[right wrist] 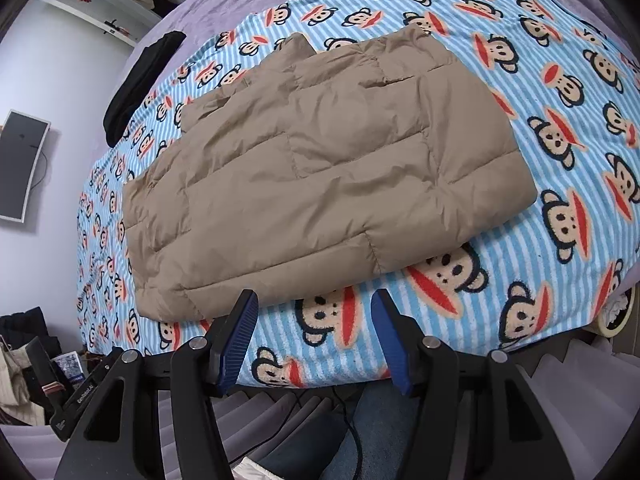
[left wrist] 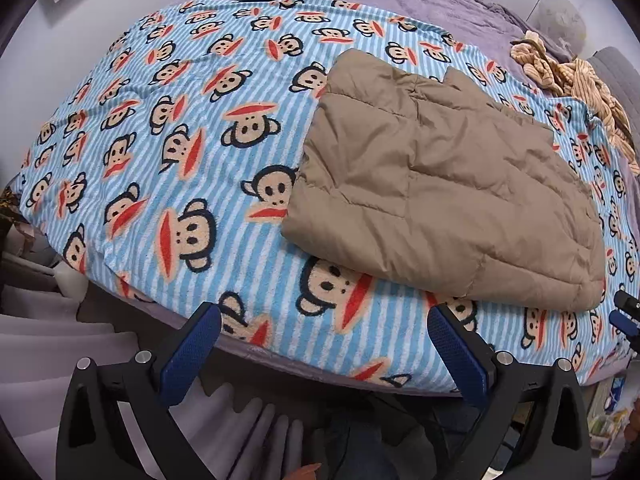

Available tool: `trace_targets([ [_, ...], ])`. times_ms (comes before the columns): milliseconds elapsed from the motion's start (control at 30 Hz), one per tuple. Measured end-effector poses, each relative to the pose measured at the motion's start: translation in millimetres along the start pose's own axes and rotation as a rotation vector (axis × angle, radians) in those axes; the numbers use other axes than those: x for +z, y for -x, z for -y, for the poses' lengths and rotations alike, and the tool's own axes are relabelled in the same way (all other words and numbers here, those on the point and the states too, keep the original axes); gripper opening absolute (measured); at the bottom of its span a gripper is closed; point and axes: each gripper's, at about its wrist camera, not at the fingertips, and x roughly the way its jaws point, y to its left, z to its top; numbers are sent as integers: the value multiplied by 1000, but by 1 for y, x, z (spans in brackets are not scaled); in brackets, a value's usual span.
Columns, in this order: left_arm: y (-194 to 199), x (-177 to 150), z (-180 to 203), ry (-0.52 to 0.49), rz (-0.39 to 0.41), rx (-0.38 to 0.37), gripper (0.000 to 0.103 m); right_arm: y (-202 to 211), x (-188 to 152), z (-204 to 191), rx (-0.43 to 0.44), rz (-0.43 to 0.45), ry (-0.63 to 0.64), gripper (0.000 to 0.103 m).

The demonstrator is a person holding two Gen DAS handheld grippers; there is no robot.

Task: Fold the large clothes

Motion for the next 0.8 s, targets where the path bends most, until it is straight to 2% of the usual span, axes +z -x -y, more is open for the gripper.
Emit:
trace_targets([
  [233, 1, -3, 9, -2, -13, -4, 103, -7, 11, -3, -16, -32, 20, 64],
  [300, -2, 0, 13, 8, -22, 0, 103, -9, 16, -2, -16, -41, 18, 84],
  [333, -2, 2, 15, 12, -25, -2, 103, -8, 17, -2, -7, -34, 18, 86],
  [600, 7, 34, 48, 0, 5, 29, 103, -5, 52, 2, 10, -49, 41, 86],
  [800, 13, 44, 68, 17, 9, 44, 103, -5, 76, 1, 9, -82, 91, 86],
])
